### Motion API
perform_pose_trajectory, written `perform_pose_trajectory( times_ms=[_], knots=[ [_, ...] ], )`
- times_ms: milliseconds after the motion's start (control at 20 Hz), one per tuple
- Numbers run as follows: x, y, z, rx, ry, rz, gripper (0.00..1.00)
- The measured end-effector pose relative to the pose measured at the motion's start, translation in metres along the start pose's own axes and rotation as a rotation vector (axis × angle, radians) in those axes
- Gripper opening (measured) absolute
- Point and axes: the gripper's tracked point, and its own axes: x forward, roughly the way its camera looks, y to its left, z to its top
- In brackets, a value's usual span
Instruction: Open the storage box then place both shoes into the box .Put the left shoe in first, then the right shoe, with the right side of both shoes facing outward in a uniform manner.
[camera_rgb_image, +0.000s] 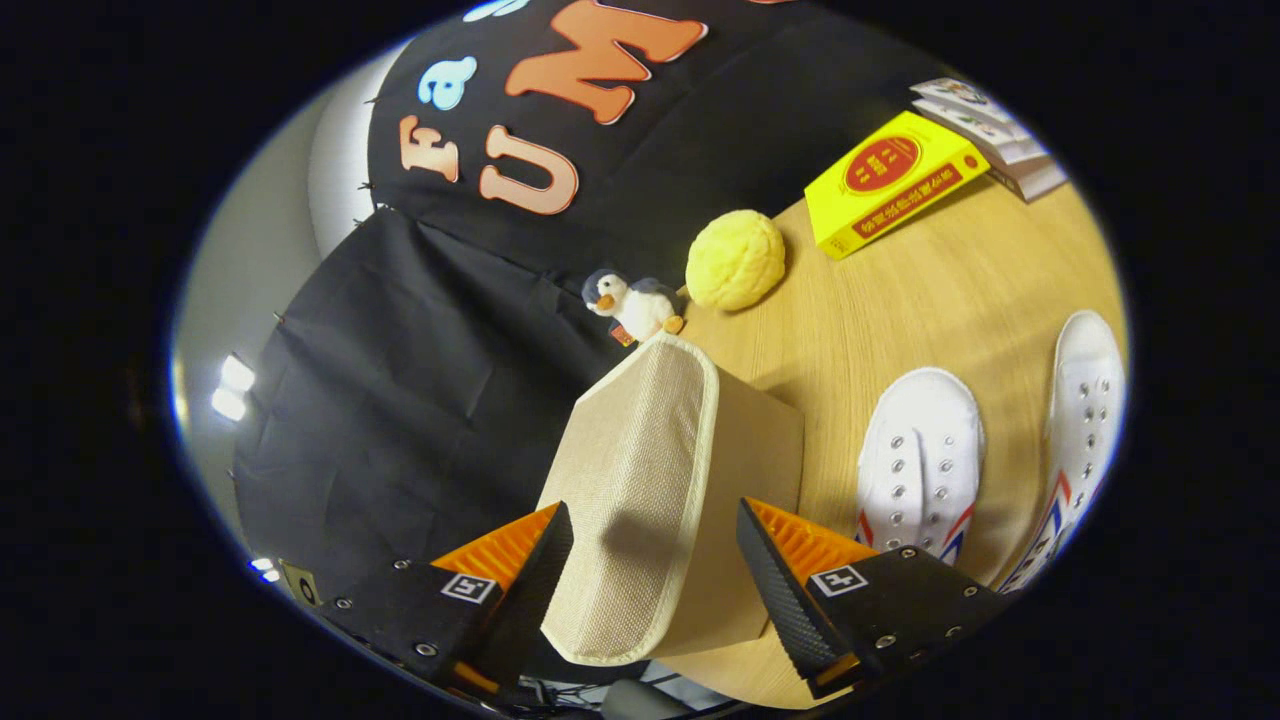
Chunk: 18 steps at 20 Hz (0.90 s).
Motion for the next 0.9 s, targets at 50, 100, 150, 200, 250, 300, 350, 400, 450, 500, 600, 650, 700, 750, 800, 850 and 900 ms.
perform_pose_trajectory(
  times_ms=[50, 100, 150, 200, 250, 300, 350, 400, 450, 500, 600, 650, 700, 750, 800, 850, 900],
  knots=[
    [0.005, 0.002, -0.004, 0.021, 0.019, 0.020, 0.98],
    [0.009, 0.002, -0.008, 0.036, 0.036, 0.036, 0.98],
    [0.011, 0.004, -0.011, 0.044, 0.048, 0.049, 0.98],
    [0.013, 0.007, -0.013, 0.051, 0.057, 0.065, 0.97],
    [0.012, 0.013, -0.015, 0.061, 0.065, 0.081, 0.97],
    [0.013, 0.018, -0.014, 0.072, 0.069, 0.099, 0.97],
    [0.009, 0.021, -0.015, 0.080, 0.069, 0.109, 0.95],
    [0.013, 0.018, -0.015, 0.079, 0.067, 0.096, 0.94],
    [0.013, 0.017, -0.013, 0.082, 0.064, 0.085, 0.87],
    [0.012, 0.016, -0.012, 0.087, 0.063, 0.080, 0.81],
    [0.003, 0.023, -0.008, 0.098, 0.047, 0.084, 0.66],
    [-0.002, 0.028, -0.007, 0.103, 0.035, 0.092, 0.61],
    [-0.008, 0.032, -0.003, 0.108, 0.026, 0.096, 0.59],
    [-0.012, 0.034, -0.002, 0.120, 0.023, 0.091, 0.53],
    [-0.014, 0.034, 0.002, 0.119, 0.006, 0.078, 0.49],
    [-0.019, 0.035, 0.005, 0.111, -0.012, 0.061, 0.32],
    [-0.022, 0.037, 0.007, 0.103, -0.027, 0.045, 0.23]
  ],
)
